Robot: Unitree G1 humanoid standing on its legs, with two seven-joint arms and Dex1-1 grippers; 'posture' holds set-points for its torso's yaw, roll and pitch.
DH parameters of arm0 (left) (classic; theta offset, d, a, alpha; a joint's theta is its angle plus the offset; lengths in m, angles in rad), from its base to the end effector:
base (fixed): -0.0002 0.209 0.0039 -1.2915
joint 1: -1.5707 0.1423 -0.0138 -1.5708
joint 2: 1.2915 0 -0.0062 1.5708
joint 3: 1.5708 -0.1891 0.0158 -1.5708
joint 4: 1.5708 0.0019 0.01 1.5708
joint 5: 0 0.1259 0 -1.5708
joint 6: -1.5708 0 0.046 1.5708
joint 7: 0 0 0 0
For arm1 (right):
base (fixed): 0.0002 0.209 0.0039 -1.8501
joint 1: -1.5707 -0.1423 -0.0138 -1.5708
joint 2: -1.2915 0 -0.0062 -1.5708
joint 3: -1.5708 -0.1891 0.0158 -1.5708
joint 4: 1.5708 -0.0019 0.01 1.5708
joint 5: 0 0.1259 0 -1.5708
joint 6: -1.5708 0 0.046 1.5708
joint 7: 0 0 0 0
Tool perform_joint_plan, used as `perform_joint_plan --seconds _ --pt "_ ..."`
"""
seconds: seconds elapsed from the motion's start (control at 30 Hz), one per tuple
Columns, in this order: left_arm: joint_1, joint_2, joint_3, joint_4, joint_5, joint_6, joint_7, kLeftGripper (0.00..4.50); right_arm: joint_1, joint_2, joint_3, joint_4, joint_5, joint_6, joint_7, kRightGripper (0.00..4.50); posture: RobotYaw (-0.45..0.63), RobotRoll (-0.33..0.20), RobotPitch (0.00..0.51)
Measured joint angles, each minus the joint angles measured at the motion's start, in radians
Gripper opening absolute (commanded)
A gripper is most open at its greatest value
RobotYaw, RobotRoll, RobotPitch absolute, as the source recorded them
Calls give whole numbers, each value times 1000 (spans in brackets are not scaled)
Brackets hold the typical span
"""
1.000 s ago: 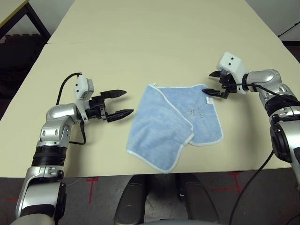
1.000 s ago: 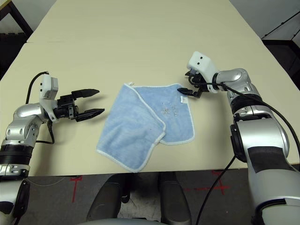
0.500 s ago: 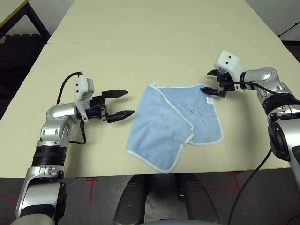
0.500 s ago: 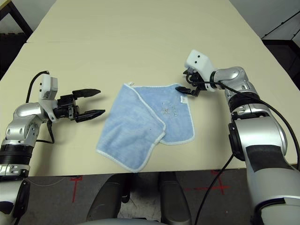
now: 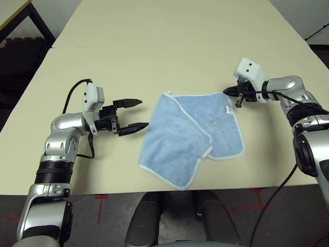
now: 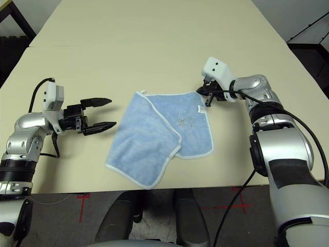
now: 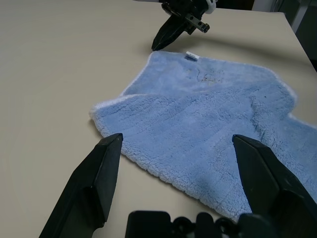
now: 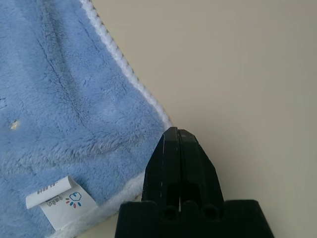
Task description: Fold the towel and set it aside.
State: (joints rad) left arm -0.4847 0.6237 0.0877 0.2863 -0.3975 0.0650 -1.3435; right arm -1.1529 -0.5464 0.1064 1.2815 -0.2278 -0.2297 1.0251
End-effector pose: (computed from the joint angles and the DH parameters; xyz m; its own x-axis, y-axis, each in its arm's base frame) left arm 0.2724 0.2744 0.1509 0.3627 -0.9268 -0.0976 0.9123 0.3317 0.2399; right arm 0.3538 -0.2486 0.1918 0.6454 0.5850 -0.4912 -0.7635 0.4726 -0.4402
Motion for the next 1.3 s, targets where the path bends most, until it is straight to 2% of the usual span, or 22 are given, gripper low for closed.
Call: perform_joint_plan --seconds 0.17,0.2,0.3,0.6,1.3 --pt "2 0 -2 -1 0 3 0 4500 -3 -8 -15 0 25 13 38 20 154 0 212" --pt "2 0 -2 -1 0 3 0 4500 -3 -13 -20 0 31 13 48 236 156 0 212" --pt "3 0 -5 -1 0 5 0 4500 -5 -22 -23 0 34 13 61 1070 158 0 215" --pt "17 -1 -11 -6 -1 6 9 4500 -19 -24 -9 0 17 8 70 4466 175 0 223" --pt "46 -3 -11 -41 -10 10 22 4500 -19 -17 1 15 -7 14 40 4467 181 0 247"
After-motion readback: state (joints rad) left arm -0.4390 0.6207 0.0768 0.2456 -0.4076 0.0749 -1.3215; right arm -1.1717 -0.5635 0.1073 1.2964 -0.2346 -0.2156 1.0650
